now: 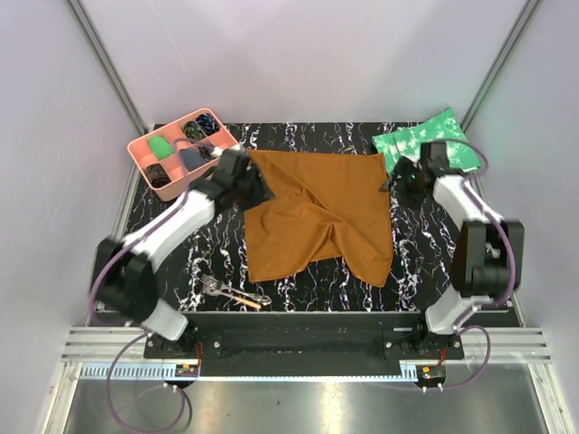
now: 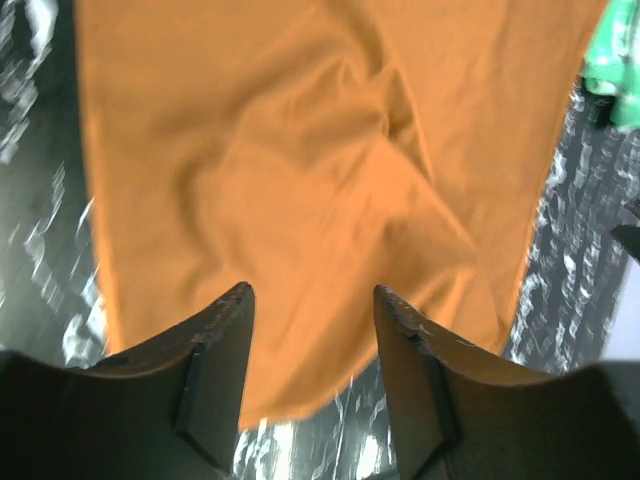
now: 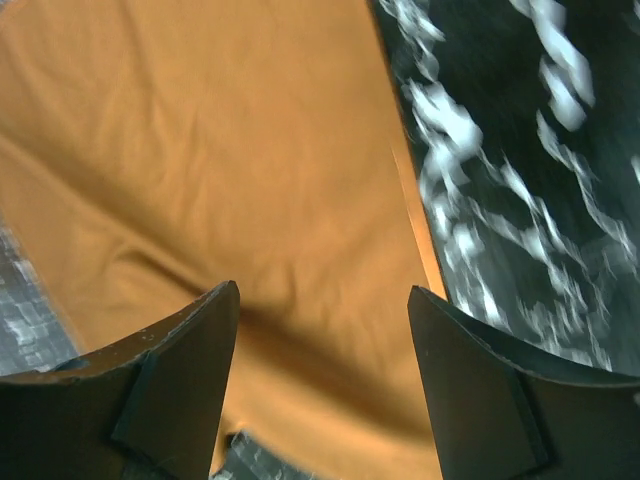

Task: Fold the napkin into a case and place the utensils inside
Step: Flatten out the crumpled napkin at the center of the board.

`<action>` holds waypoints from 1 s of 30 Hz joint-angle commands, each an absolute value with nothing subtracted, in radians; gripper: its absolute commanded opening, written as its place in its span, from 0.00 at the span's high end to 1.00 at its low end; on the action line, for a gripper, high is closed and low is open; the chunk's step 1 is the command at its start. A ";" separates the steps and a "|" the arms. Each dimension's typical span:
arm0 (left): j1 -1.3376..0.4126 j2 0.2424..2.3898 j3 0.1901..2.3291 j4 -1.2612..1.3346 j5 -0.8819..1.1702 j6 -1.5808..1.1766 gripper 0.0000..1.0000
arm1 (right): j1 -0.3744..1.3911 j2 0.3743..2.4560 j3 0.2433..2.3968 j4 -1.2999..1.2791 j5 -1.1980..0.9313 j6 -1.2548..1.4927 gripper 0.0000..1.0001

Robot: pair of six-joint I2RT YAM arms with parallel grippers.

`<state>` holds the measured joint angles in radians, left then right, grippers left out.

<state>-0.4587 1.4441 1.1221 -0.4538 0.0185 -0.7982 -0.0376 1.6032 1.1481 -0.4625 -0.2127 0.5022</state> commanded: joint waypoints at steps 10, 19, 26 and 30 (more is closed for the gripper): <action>-0.475 1.755 1.256 -0.387 0.029 -0.720 0.52 | 0.213 2.140 1.652 -0.583 0.079 0.282 0.27; -0.497 1.543 1.003 -0.339 0.100 -0.664 0.46 | 0.239 2.345 1.857 -0.708 0.103 0.235 0.22; -0.514 1.414 0.885 -0.319 0.140 -0.692 0.43 | 0.239 2.806 2.675 -1.040 0.101 0.132 0.18; -0.526 1.460 0.903 -0.324 0.138 -0.703 0.43 | 0.242 2.838 2.867 -1.066 0.084 0.124 0.16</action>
